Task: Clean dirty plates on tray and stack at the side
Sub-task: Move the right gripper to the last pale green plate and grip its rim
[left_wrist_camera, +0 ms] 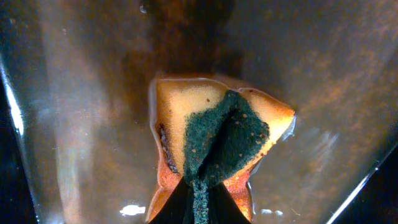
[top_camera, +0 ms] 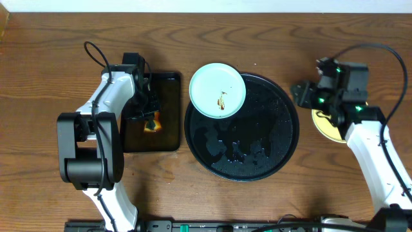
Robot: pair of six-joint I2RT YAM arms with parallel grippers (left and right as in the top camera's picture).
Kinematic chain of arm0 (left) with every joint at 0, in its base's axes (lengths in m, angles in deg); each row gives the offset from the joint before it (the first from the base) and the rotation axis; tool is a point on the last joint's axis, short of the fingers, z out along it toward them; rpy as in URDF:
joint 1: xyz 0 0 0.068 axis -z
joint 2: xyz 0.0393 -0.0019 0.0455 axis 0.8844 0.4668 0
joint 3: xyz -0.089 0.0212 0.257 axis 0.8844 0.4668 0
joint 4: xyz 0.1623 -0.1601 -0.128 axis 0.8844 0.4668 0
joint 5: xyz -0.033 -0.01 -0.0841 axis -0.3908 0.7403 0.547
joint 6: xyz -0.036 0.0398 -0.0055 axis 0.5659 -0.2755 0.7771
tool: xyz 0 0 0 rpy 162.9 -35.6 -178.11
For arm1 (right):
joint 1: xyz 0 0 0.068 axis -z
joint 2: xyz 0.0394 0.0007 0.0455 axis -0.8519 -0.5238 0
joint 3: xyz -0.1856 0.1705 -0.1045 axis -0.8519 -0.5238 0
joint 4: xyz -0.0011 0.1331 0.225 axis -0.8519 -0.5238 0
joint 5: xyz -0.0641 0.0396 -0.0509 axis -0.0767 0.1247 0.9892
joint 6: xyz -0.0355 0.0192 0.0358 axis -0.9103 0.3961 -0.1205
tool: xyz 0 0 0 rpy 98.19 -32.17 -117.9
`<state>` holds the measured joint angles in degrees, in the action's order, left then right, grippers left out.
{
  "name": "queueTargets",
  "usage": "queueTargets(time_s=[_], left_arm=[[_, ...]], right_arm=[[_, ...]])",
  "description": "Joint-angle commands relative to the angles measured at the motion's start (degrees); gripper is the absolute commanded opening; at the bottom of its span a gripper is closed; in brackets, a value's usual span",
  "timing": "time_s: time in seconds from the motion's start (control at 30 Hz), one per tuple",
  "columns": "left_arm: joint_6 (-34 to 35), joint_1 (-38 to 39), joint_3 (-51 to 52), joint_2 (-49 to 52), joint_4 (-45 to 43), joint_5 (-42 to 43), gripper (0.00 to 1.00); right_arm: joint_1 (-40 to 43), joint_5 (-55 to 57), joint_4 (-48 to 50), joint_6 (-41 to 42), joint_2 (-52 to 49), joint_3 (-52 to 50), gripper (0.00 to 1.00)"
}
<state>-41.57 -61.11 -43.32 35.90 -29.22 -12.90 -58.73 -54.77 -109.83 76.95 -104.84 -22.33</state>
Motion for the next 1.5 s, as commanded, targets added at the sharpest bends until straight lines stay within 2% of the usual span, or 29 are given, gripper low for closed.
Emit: queueTargets(time_s=[0.0, 0.23, 0.47, 0.63, 0.7, 0.87, 1.03, 1.13, 1.27, 1.47], left_arm=[[-0.9, 0.0, -0.1, -0.4, 0.4, 1.1, 0.08], [-0.9, 0.0, -0.1, -0.4, 0.4, 1.1, 0.08], [-0.9, 0.0, -0.1, -0.4, 0.4, 1.1, 0.08], [-0.9, 0.0, -0.1, -0.4, 0.4, 1.1, 0.08], [-0.9, 0.0, -0.2, -0.4, 0.4, 1.1, 0.08], [-0.9, 0.0, -0.1, -0.4, 0.4, 1.1, 0.08], [-0.9, 0.0, -0.1, -0.4, 0.4, 1.1, 0.08], [-0.9, 0.0, -0.2, -0.4, 0.4, 1.1, 0.08], [-0.9, 0.0, -0.1, -0.4, 0.5, 1.1, 0.08], [-0.9, 0.0, -0.1, -0.4, 0.4, 1.2, 0.08]], right_arm=[[-5.4, -1.8, -2.1, -4.2, -2.5, 6.7, 0.54], [-13.1, -0.5, 6.4, -4.1, -13.1, 7.9, 0.54], [-18.1, 6.7, 13.3, 0.6, -24.7, 7.9, 0.51], [-19.5, 11.4, 15.2, 3.8, -29.2, 7.9, 0.46], [-19.6, 12.0, 15.2, 3.9, -30.1, 7.9, 0.39], [-20.2, 10.1, 14.8, 6.6, -32.9, 7.8, 0.32], [-20.7, 9.6, 13.0, 6.6, -33.4, 7.8, 0.15], [-20.5, 9.7, 12.0, 6.6, -32.7, 7.8, 0.01], [-19.2, 13.0, 8.0, 6.6, -30.3, 7.9, 0.01], [-17.9, 22.2, -5.0, 6.4, -23.5, 7.8, 0.01]])
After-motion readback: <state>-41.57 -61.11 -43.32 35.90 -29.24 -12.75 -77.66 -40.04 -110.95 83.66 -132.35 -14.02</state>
